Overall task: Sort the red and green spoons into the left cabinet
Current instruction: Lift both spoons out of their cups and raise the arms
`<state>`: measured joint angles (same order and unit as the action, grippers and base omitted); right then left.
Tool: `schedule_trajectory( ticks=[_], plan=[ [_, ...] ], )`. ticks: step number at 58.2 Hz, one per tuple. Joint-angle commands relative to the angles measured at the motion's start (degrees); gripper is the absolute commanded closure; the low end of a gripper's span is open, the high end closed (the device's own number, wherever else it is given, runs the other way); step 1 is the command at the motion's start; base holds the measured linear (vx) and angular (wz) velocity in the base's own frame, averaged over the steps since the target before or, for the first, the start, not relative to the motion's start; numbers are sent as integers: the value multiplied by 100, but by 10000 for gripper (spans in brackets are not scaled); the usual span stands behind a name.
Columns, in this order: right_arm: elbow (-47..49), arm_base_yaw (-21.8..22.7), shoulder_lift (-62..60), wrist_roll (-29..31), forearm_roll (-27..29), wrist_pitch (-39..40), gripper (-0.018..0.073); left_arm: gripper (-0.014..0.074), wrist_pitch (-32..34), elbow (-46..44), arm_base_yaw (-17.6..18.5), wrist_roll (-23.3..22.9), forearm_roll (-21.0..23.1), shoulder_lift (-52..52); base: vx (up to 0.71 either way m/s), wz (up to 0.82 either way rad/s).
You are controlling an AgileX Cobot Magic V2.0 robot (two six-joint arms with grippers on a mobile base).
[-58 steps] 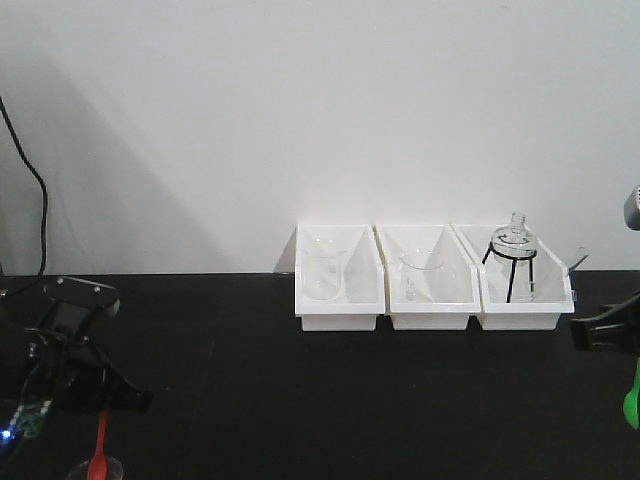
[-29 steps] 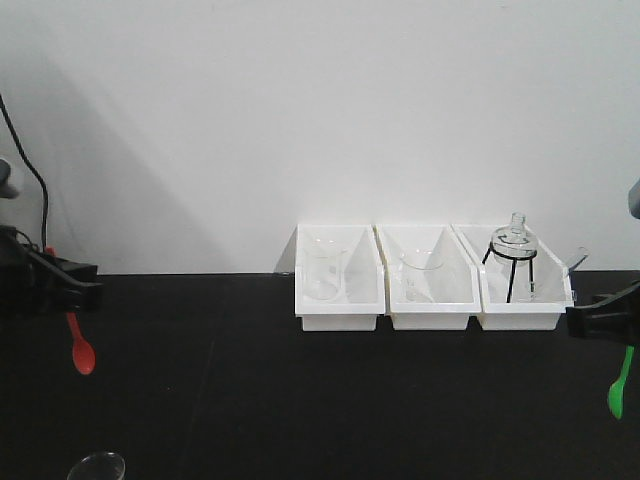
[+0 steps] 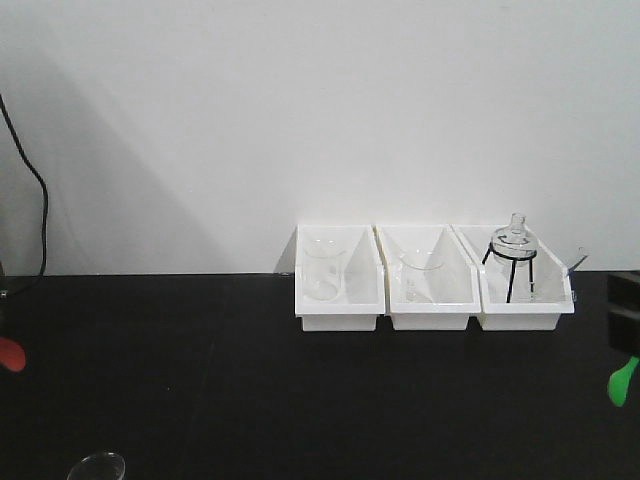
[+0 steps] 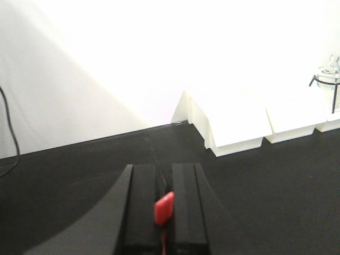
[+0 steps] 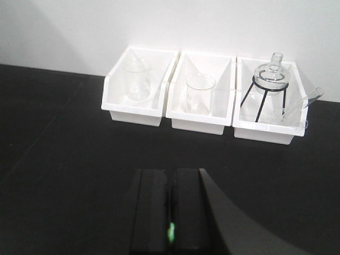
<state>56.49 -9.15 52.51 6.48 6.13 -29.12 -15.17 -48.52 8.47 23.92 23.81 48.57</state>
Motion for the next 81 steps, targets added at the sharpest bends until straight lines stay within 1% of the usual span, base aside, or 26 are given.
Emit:
schedule_trajectory(
  ticks=[1,5,13,26,34,39,50,81],
  plan=[
    [-319,13,-440,94,114,979,563,600,717,263,7,-4,109,-493,0,0],
    [-643,13,-737,94,130,1201,563,600,789,581,7,-4,109,-843,0,0],
    [-1018,13,-1125,121,124,1227,563,600,798,1027,7,-4,109,-1339,0,0],
    [-1266,13,-1390,343,124,1274,563,600,758,1443,2,-9,102,-1758,0,0],
    [-1266,13,-1390,424,112,1239,563,600,655,1516,2,-9,97,-1784,0,0],
    [-1266,13,-1390,424,134,1073,562,600,505,1516,2,-9,91,-1779,0,0],
    [-1266,13,-1390,424,134,766,562,600,479,1516,2,-9,91,-1772,0,0],
    [-1266,13,-1390,424,134,753,562,600,479,1516,2,-9,91,-1772,0,0]
  ],
)
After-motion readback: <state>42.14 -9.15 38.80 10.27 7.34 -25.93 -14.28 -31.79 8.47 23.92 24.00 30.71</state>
